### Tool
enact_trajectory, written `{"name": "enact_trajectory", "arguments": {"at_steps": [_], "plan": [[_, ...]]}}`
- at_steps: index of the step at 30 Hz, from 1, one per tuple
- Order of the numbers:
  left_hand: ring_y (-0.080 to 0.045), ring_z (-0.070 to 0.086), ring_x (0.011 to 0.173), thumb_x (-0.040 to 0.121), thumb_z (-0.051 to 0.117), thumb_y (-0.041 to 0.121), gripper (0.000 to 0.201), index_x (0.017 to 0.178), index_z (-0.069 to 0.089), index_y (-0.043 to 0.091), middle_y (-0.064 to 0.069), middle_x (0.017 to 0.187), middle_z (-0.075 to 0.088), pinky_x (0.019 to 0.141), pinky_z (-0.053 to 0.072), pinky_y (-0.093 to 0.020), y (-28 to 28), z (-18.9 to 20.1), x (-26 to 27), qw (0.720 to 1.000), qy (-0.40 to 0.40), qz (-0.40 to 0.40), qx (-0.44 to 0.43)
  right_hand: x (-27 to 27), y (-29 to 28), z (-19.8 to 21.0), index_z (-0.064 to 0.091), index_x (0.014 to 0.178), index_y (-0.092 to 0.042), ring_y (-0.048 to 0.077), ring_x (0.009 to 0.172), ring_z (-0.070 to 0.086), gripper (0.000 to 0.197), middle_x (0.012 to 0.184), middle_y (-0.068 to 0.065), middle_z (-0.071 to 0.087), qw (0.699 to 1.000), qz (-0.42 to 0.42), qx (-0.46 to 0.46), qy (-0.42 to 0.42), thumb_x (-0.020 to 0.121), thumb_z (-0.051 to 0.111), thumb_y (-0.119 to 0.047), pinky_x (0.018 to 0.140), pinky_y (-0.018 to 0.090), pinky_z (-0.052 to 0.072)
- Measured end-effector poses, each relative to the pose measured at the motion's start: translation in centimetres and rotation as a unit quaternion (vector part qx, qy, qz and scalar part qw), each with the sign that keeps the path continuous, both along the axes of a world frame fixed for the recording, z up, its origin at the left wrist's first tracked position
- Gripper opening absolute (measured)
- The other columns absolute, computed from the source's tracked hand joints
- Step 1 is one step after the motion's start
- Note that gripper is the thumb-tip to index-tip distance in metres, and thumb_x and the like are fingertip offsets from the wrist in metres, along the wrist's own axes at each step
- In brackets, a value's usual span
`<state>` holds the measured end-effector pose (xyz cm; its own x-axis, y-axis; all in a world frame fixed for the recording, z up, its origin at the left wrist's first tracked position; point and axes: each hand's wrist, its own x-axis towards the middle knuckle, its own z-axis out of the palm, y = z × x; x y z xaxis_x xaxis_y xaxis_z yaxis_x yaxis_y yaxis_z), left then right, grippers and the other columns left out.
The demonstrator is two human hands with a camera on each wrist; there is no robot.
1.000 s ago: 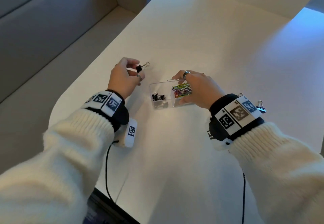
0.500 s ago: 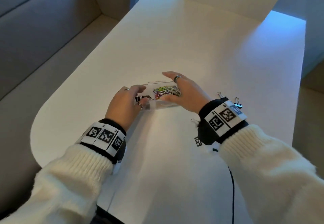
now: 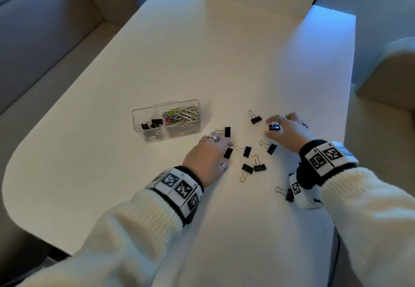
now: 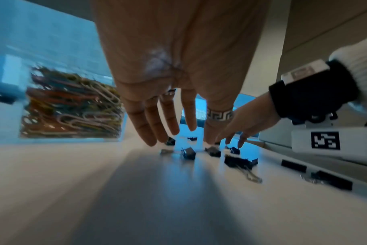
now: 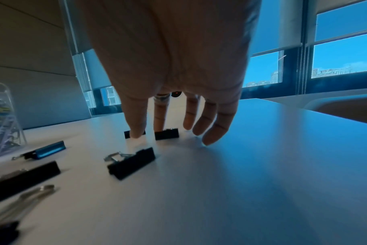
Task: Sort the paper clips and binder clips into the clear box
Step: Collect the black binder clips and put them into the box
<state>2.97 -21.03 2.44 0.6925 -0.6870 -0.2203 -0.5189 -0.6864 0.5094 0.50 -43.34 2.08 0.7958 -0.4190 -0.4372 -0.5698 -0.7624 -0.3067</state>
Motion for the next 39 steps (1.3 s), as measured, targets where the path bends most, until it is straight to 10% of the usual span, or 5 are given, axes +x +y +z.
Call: {"name": "enact_trajectory", "arguments": {"at_steps": [16,18,22,24,39], "plan": [[-0.018,0.049,0.094,0.085,0.059,0.019,0.033,0.117,0.053,0.017,0.001,0.096,0.054,0.083,0.042,-0.028,-1.2,-0.9,0.2,0.978,0.109,0.127,-0.128,-3.3,-1.4,0.0,0.053,0.095,-0.016,0.020,0.105,0.049,0.011,0.110,0.006,0.051,0.984,0.017,0.068,-0.161,0.089,0.056,-0.025,0.089,0.025,0.036],[-0.013,0.049,0.079,0.090,0.053,0.015,0.016,0.104,0.059,0.016,0.003,0.081,0.052,0.073,0.043,-0.022,-0.7,-0.1,0.2,0.920,0.255,0.190,-0.231,-3.8,-0.8,0.2,0.047,0.094,-0.015,0.016,0.086,0.052,0.010,0.092,0.002,0.054,0.979,0.027,0.089,-0.183,0.091,0.052,-0.022,0.075,0.016,0.038],[-0.015,0.055,0.058,0.085,0.037,0.011,0.022,0.086,0.058,0.004,-0.008,0.072,0.050,0.059,0.055,-0.027,-0.4,0.8,0.3,0.607,0.594,0.317,-0.422,-4.4,0.0,-0.1,0.039,0.101,-0.012,0.009,0.053,0.034,0.005,0.063,-0.004,0.037,0.979,0.028,0.099,-0.175,0.096,0.038,-0.014,0.048,0.014,0.035],[-0.016,0.052,0.051,0.075,0.037,0.013,0.020,0.078,0.054,0.004,-0.010,0.072,0.049,0.054,0.053,-0.024,-0.2,1.0,0.2,0.531,0.635,0.330,-0.454,-4.2,0.2,-0.9,0.037,0.111,-0.009,0.010,0.051,0.034,0.017,0.060,-0.004,0.035,0.988,0.021,0.095,-0.116,0.097,0.038,-0.020,0.048,0.019,0.029],[-0.028,0.069,0.079,0.095,0.032,0.022,0.039,0.100,0.063,-0.002,-0.018,0.090,0.070,0.074,0.056,-0.036,-0.2,0.4,-0.1,0.549,0.627,0.365,-0.415,-3.5,6.5,3.9,0.058,0.093,-0.006,0.004,0.068,0.045,0.027,0.080,-0.021,0.039,0.947,0.186,0.096,-0.241,0.079,0.068,-0.027,0.066,0.007,0.035]]}}
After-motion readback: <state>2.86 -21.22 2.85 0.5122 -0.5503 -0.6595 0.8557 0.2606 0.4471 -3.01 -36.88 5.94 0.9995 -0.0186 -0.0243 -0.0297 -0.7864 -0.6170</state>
